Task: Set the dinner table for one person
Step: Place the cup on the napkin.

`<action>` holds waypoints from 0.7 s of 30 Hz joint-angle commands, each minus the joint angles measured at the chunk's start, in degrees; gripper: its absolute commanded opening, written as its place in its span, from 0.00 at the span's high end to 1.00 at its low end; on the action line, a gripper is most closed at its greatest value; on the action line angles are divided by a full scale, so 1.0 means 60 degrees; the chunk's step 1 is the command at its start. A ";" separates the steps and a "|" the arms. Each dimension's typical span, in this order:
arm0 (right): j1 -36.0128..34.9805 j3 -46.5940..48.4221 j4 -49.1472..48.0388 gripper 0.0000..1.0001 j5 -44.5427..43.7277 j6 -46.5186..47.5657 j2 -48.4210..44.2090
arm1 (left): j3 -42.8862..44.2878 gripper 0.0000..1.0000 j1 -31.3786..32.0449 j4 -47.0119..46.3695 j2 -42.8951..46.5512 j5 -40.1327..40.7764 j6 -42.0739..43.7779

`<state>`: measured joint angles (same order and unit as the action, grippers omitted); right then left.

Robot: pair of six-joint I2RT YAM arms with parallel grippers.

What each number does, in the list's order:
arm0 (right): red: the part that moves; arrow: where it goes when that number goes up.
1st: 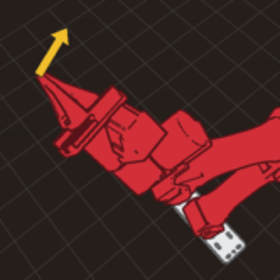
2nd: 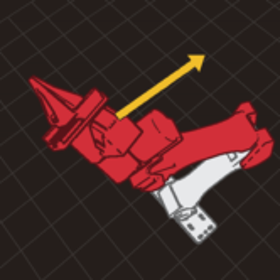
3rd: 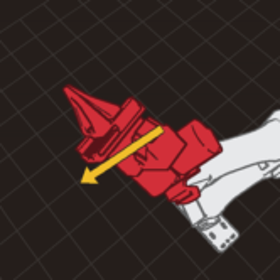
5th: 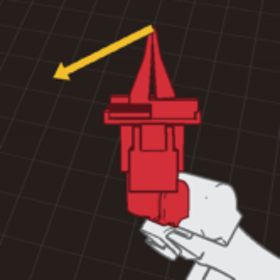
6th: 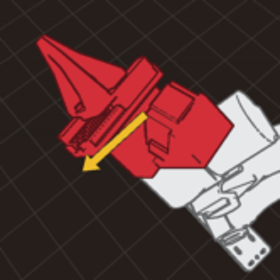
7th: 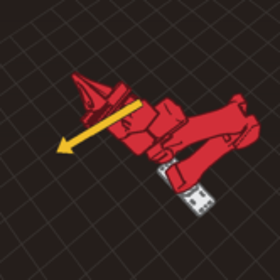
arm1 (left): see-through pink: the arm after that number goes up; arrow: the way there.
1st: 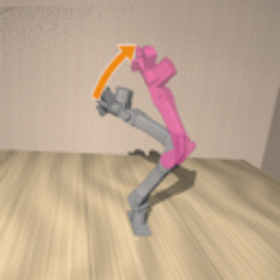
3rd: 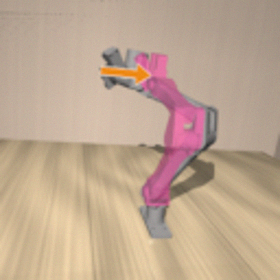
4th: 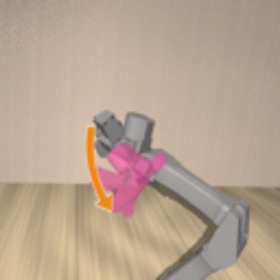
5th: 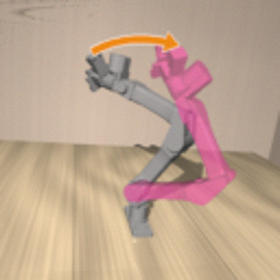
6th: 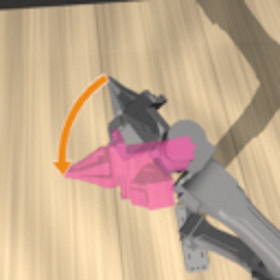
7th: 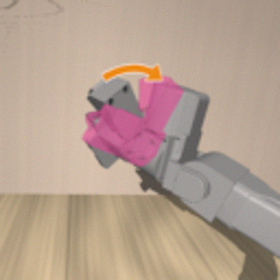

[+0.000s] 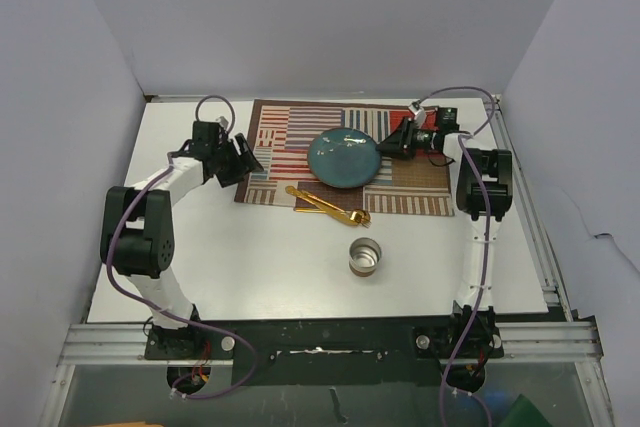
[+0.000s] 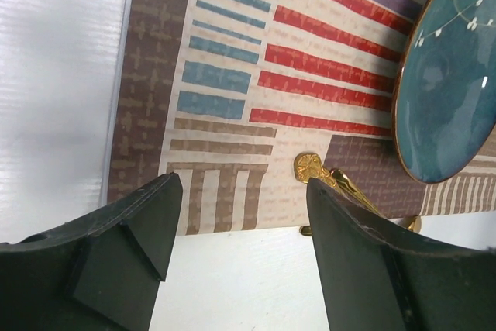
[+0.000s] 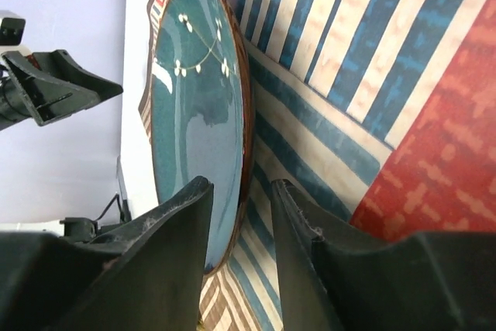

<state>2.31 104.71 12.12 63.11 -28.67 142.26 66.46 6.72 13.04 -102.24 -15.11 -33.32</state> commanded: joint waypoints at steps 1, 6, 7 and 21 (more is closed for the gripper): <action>0.0153 -0.0755 -0.1361 0.62 0.0514 -0.0215 -0.1082 | -0.0010 0.34 0.0263 -0.0427 0.0486 0.0161 0.0097; 0.0105 -0.0458 0.1203 0.54 -0.0829 0.1599 -0.1984 | -0.0149 0.34 0.0933 -0.0253 0.0954 0.0954 0.0180; 0.0034 -0.0647 0.1324 0.54 -0.1090 0.1703 -0.2255 | -0.0260 0.34 0.1134 -0.0292 0.1061 0.1157 0.0178; -0.0435 -0.3376 0.1783 1.00 -0.4065 0.2021 -0.4391 | -0.0332 0.36 0.1254 -0.3468 -0.0626 0.1246 0.0205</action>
<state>-0.10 86.89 20.38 44.47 -18.79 116.62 58.41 14.50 0.51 -100.49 -6.74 -33.80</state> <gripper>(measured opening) 0.021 0.648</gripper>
